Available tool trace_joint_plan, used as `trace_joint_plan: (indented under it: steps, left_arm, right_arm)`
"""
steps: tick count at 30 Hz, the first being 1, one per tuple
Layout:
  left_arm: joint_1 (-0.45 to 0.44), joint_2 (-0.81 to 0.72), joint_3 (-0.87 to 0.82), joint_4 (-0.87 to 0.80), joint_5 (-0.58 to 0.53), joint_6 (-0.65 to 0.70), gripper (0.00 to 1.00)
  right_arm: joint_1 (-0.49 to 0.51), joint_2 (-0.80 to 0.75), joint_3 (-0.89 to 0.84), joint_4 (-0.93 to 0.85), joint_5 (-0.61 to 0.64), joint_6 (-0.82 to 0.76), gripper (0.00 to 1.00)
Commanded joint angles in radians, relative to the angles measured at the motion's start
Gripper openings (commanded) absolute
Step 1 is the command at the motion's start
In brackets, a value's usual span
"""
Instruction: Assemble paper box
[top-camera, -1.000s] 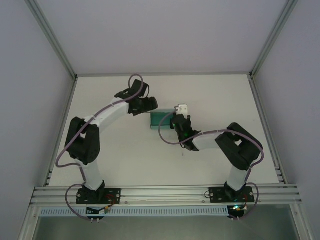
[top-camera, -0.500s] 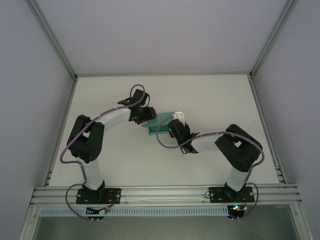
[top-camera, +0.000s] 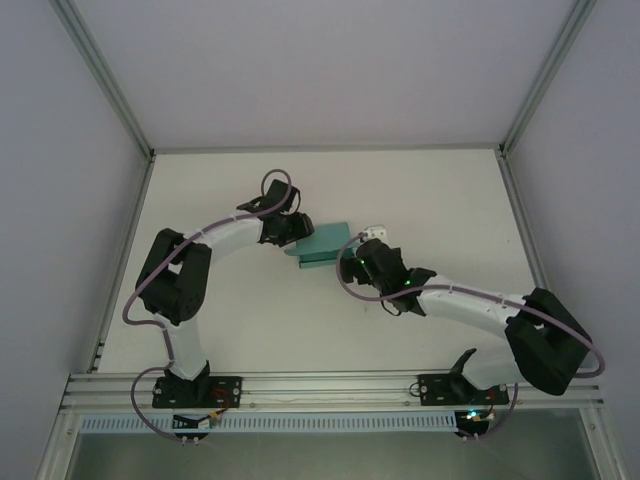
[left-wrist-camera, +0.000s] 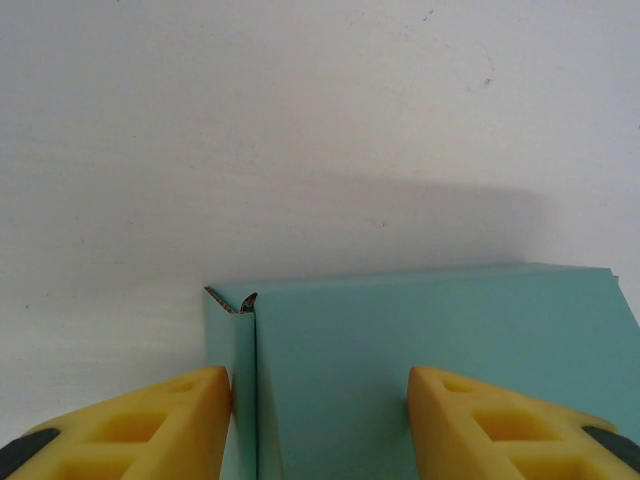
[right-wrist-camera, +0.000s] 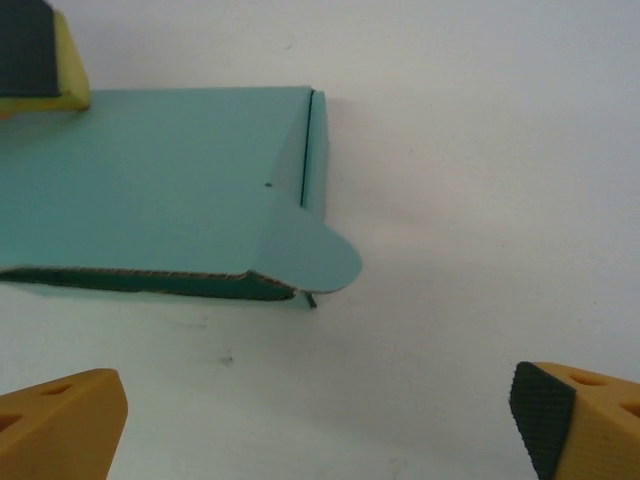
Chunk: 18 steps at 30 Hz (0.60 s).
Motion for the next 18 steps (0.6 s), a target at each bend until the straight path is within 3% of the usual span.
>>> trace_joint_plan:
  steps: [1, 9, 13, 18]
  left_arm:
    - [0.004, 0.036, -0.052, -0.047, -0.039, 0.028, 0.48]
    - [0.000, 0.044, -0.105, 0.000, -0.032, 0.064, 0.47]
    - [-0.001, 0.042, -0.130, 0.055, -0.017, 0.070, 0.47]
    - [0.000, 0.045, -0.160, 0.095, -0.029, 0.073, 0.45]
  right_arm:
    - [0.003, -0.008, 0.072, -0.113, -0.041, -0.033, 1.00]
    - [-0.038, -0.022, 0.187, -0.155, -0.144, -0.015, 1.00]
    - [-0.144, 0.062, 0.224, -0.104, -0.283, 0.005, 1.00]
    - [-0.253, 0.137, 0.250, -0.056, -0.264, 0.068, 1.00]
